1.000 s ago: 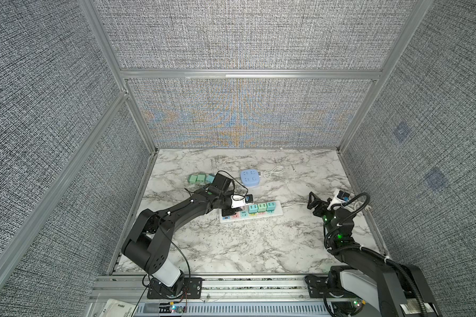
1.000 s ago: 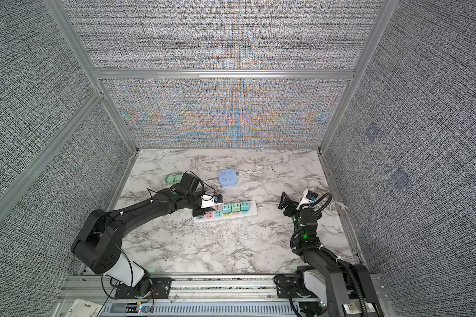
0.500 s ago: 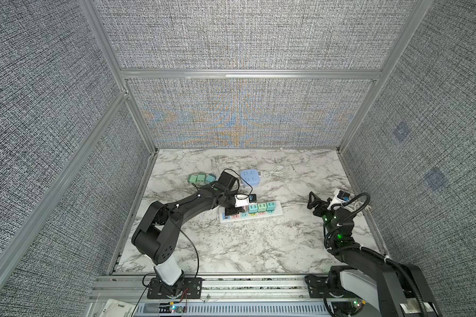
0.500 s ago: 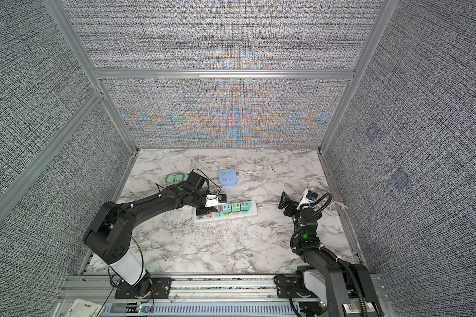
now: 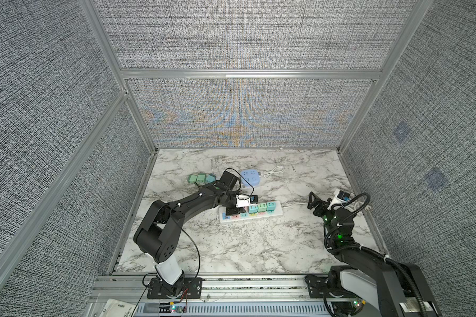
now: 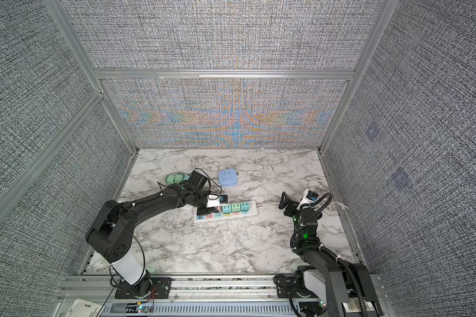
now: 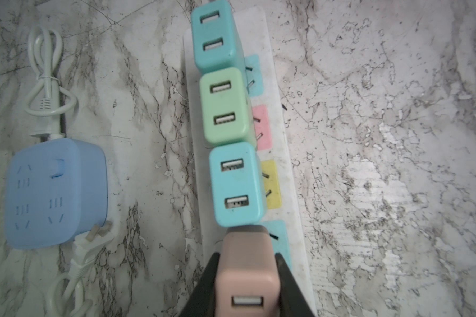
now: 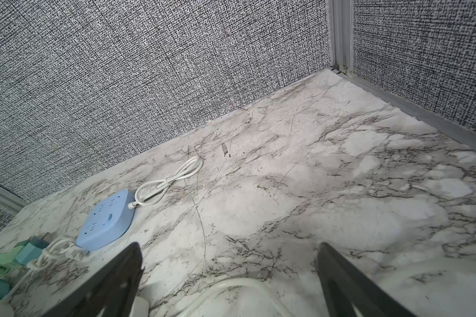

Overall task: Insert plugs into power strip
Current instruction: Insert the plug into the socket.

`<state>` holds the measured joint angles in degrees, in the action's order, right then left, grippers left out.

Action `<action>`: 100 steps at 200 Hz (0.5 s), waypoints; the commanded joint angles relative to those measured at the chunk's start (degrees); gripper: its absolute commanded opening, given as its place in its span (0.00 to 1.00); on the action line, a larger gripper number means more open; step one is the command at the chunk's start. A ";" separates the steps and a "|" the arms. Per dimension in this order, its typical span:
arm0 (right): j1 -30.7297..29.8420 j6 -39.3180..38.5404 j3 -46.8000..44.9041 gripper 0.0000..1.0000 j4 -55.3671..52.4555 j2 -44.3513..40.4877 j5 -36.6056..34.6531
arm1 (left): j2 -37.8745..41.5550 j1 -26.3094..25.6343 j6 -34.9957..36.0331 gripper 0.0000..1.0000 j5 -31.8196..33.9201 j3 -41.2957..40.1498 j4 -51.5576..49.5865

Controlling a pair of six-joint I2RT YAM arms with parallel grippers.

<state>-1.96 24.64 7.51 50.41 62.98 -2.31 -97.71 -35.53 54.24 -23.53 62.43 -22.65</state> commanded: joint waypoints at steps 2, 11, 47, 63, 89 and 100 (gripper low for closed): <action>0.02 0.67 0.49 0.99 1.38 0.08 0.17 | 0.84 -0.42 0.08 0.00 1.82 -1.51 -1.63; 0.02 0.71 0.49 1.00 1.40 0.10 0.20 | 0.85 -0.74 -0.26 0.00 2.48 -1.74 -1.31; 0.11 0.68 0.53 0.99 1.35 0.12 0.25 | 0.25 -2.17 -1.97 0.00 6.22 -1.61 -1.15; 0.11 0.78 0.49 1.00 1.35 0.15 0.29 | -0.26 -2.35 -3.93 0.00 8.74 -1.46 -0.73; 0.20 0.76 0.51 1.00 1.35 0.17 0.29 | -0.81 -2.62 -4.83 0.00 10.59 -1.08 -1.04; 0.20 0.76 0.39 0.99 1.38 0.19 0.28 | -0.83 -2.92 -5.05 0.00 11.06 -1.09 -1.23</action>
<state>-1.85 24.71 7.51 50.43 63.11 -2.24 -97.62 -38.06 50.76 -16.53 61.67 -19.46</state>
